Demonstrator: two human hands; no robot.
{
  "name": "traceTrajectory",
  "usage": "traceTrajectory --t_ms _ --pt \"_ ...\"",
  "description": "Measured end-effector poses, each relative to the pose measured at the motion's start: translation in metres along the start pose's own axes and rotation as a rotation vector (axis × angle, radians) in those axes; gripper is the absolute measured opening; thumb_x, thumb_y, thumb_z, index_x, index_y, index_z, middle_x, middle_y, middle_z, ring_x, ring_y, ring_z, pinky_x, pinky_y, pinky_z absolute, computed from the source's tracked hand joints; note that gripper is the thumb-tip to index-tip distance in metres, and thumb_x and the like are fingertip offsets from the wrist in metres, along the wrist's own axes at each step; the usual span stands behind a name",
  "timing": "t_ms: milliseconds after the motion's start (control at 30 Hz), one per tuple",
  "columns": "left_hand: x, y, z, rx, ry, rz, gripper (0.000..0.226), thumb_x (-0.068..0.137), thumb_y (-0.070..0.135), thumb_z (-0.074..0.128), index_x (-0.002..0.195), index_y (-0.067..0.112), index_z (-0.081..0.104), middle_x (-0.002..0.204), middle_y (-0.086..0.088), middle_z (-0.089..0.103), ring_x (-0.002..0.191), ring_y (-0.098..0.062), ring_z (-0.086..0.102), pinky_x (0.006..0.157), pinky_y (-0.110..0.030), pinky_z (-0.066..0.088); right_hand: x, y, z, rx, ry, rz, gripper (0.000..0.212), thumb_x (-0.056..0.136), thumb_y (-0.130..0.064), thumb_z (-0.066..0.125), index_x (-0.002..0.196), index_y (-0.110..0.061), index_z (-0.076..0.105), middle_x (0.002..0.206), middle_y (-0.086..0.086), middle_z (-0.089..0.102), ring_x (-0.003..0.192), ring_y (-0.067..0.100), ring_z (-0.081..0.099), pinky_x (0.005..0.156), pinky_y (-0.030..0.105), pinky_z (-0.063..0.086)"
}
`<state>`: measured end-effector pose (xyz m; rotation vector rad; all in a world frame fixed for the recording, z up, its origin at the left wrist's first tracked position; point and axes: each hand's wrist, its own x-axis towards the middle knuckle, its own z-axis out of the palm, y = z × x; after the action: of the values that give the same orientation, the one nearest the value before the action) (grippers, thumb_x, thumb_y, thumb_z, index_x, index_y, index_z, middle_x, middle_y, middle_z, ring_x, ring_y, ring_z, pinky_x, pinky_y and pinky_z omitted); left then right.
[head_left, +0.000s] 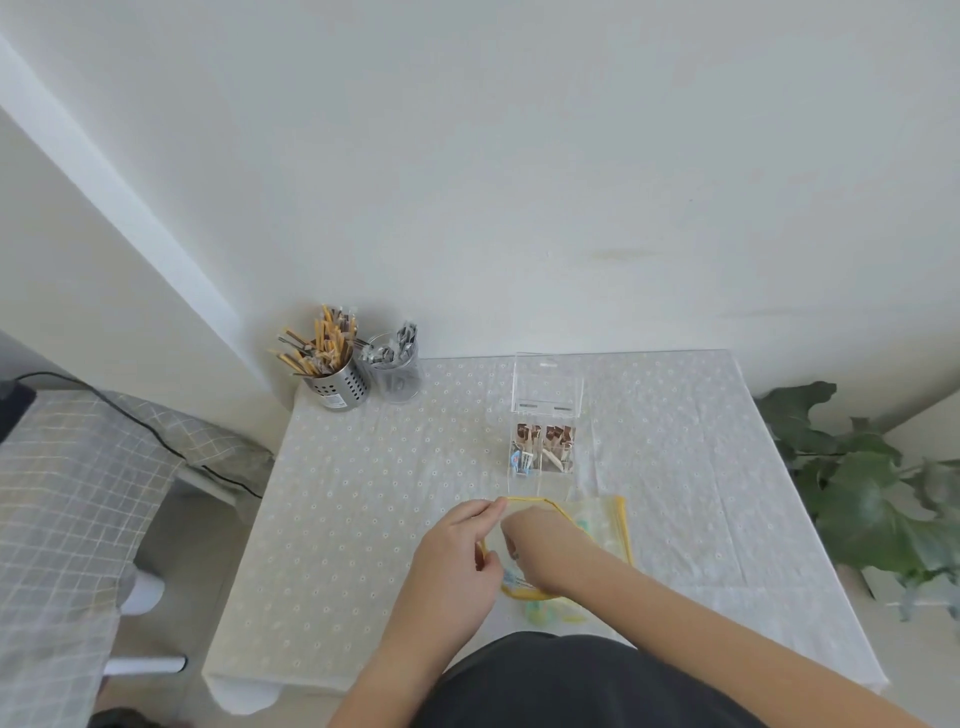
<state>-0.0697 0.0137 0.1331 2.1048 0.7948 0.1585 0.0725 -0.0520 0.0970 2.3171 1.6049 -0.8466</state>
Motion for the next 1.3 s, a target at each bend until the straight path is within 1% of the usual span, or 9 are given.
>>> traceTrajectory --t_ms 167,267,400,533,733,933,1067,1167,1300 --pt "0.001 -0.005 -0.003 -0.014 0.009 -0.052 0.065 0.095 -0.001 0.06 0.151 0.031 0.058 0.134 0.032 0.054 0.084 0.004 0.059 0.082 -0.002 0.043 -0.022 0.01 -0.017 0.35 0.21 0.022 0.015 0.096 -0.017 0.062 0.107 -0.018 0.071 0.109 0.002 0.071 0.099 0.023 0.068 0.077 0.03 0.051" --pt "0.002 -0.008 -0.006 -0.003 0.021 -0.082 0.064 0.096 -0.001 0.061 0.152 0.029 0.057 0.133 0.03 0.054 0.087 0.005 0.06 0.08 -0.004 0.045 -0.034 0.024 -0.026 0.638 0.349 0.048 0.003 0.089 -0.022 0.071 0.089 -0.025 0.071 0.083 -0.007 0.073 0.076 0.011 0.069 0.072 0.03 0.058" --pt "0.002 -0.016 -0.011 -0.003 0.056 -0.128 0.064 0.095 -0.001 0.061 0.153 0.028 0.056 0.132 0.03 0.053 0.092 0.006 0.06 0.083 -0.007 0.047 -0.044 0.042 -0.04 1.079 0.471 0.055 0.005 0.087 -0.012 0.079 0.086 -0.015 0.075 0.072 0.004 0.076 0.066 0.018 0.075 0.07 0.033 0.063" --pt "0.001 -0.025 -0.018 -0.016 0.094 -0.176 0.064 0.095 -0.001 0.061 0.153 0.026 0.056 0.131 0.028 0.055 0.089 0.0 0.062 0.079 -0.004 0.046 -0.04 0.058 -0.053 1.3 0.559 0.041 0.005 0.087 0.0 0.079 0.089 -0.004 0.075 0.076 0.014 0.076 0.067 0.022 0.074 0.07 0.033 0.063" --pt "-0.005 -0.039 -0.024 -0.029 0.12 -0.255 0.062 0.097 0.001 0.06 0.153 0.028 0.056 0.13 0.032 0.051 0.092 0.004 0.062 0.088 -0.01 0.049 -0.02 0.079 -0.064 1.29 0.609 0.045 0.004 0.088 -0.003 0.079 0.09 -0.003 0.075 0.079 0.012 0.077 0.069 0.022 0.075 0.071 0.03 0.063" --pt "-0.009 -0.053 -0.024 -0.032 0.113 -0.292 0.061 0.098 0.004 0.061 0.153 0.031 0.055 0.145 0.022 0.054 0.093 0.008 0.062 0.1 -0.021 0.054 0.031 0.099 -0.05 1.157 0.546 0.118 0.005 0.088 -0.005 0.078 0.088 -0.01 0.075 0.078 0.008 0.078 0.07 0.027 0.077 0.076 0.044 0.064" --pt "-0.011 -0.058 -0.024 -0.033 0.119 -0.319 0.061 0.099 0.005 0.06 0.153 0.031 0.055 0.144 0.023 0.054 0.095 0.003 0.063 0.101 -0.022 0.054 0.058 0.099 -0.038 1.134 0.466 0.166 0.004 0.089 -0.004 0.078 0.091 -0.004 0.074 0.084 0.023 0.075 0.063 0.017 0.072 0.06 0.022 0.057" --pt "-0.013 -0.06 -0.022 -0.042 0.117 -0.332 0.061 0.099 0.005 0.061 0.154 0.032 0.055 0.143 0.024 0.054 0.095 0.003 0.063 0.103 -0.024 0.054 0.072 0.101 -0.029 1.163 0.446 0.202 0.007 0.089 -0.003 0.077 0.094 0.0 0.073 0.091 0.032 0.071 0.075 0.033 0.073 0.056 0.014 0.055" --pt "-0.014 -0.062 -0.02 -0.053 0.106 -0.338 0.061 0.098 0.005 0.061 0.153 0.032 0.055 0.144 0.025 0.054 0.095 0.003 0.062 0.103 -0.025 0.054 0.087 0.103 -0.02 1.16 0.453 0.281 0.005 0.089 -0.002 0.076 0.093 0.0 0.073 0.089 0.029 0.073 0.081 0.039 0.076 0.065 0.029 0.064"
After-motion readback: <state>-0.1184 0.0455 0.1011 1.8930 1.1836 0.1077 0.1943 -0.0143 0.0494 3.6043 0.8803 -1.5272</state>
